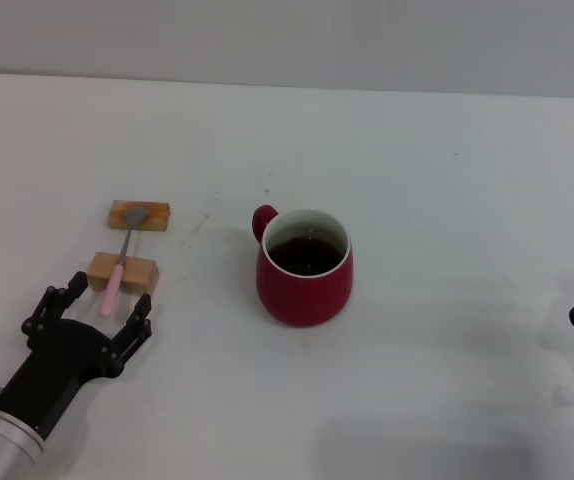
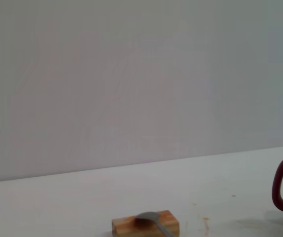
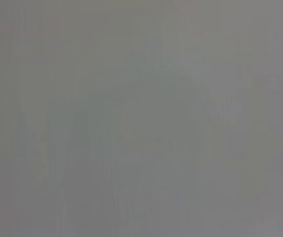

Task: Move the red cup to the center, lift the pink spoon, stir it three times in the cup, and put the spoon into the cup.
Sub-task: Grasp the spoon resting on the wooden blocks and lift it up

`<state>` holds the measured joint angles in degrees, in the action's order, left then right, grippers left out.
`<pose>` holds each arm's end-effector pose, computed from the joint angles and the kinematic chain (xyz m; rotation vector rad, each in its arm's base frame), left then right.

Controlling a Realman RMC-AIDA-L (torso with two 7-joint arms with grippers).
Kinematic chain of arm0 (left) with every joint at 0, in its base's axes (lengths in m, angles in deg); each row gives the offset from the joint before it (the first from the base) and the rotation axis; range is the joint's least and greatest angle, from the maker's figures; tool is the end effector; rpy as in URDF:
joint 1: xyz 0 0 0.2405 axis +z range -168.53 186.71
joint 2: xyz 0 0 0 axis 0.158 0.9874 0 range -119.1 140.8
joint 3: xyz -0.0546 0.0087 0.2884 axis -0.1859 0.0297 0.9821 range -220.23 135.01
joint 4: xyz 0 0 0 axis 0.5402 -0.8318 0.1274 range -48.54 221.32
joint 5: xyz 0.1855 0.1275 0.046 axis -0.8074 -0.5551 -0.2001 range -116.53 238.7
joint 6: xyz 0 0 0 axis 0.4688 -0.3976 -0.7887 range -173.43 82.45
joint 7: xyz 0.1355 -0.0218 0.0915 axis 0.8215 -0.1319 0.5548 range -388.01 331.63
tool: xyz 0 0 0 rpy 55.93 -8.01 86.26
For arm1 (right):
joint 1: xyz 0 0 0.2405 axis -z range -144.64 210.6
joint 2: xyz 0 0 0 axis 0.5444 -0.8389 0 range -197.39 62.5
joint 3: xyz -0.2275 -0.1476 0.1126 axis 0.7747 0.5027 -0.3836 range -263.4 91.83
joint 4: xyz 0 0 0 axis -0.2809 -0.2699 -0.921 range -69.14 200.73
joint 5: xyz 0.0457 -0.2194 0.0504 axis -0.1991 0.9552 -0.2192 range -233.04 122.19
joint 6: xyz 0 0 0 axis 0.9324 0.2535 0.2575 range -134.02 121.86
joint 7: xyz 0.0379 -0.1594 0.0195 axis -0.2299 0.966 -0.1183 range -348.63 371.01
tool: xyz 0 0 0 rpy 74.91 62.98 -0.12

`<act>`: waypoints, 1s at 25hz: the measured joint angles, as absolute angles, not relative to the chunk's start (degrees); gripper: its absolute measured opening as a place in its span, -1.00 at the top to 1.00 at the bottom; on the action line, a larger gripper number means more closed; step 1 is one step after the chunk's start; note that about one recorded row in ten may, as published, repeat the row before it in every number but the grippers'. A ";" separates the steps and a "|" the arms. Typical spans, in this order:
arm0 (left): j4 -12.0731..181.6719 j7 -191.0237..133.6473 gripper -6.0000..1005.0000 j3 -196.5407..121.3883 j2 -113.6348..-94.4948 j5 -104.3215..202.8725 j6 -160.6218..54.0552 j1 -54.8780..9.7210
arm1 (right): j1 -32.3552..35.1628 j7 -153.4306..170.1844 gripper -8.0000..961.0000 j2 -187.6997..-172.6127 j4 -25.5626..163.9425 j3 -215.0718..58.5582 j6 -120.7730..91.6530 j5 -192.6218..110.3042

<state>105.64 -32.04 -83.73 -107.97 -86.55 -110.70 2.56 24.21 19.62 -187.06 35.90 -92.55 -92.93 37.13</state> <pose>-0.3884 0.2495 -0.1147 -1.8988 -0.5680 -0.5812 0.3486 0.2342 -0.0964 -1.4702 0.6107 0.7870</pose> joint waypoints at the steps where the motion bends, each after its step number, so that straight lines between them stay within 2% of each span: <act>1: 105.64 -32.07 -0.63 -83.67 -107.98 -86.41 -110.67 2.56 | 24.26 19.62 0.98 -187.06 35.88 -92.55 -92.94 37.12; 16: 105.64 -31.94 -0.30 -83.21 -107.98 -86.29 -110.70 2.39 | 24.63 19.62 0.98 -186.98 35.73 -92.46 -93.18 37.12; 25: 105.64 -31.94 -0.30 -83.21 -107.99 -86.29 -110.52 2.36 | 24.56 19.62 0.98 -186.97 35.69 -91.93 -92.90 37.12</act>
<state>105.64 -31.94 -83.21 -107.99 -86.29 -110.52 2.36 24.56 19.62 -186.97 35.69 -91.93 -92.90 37.12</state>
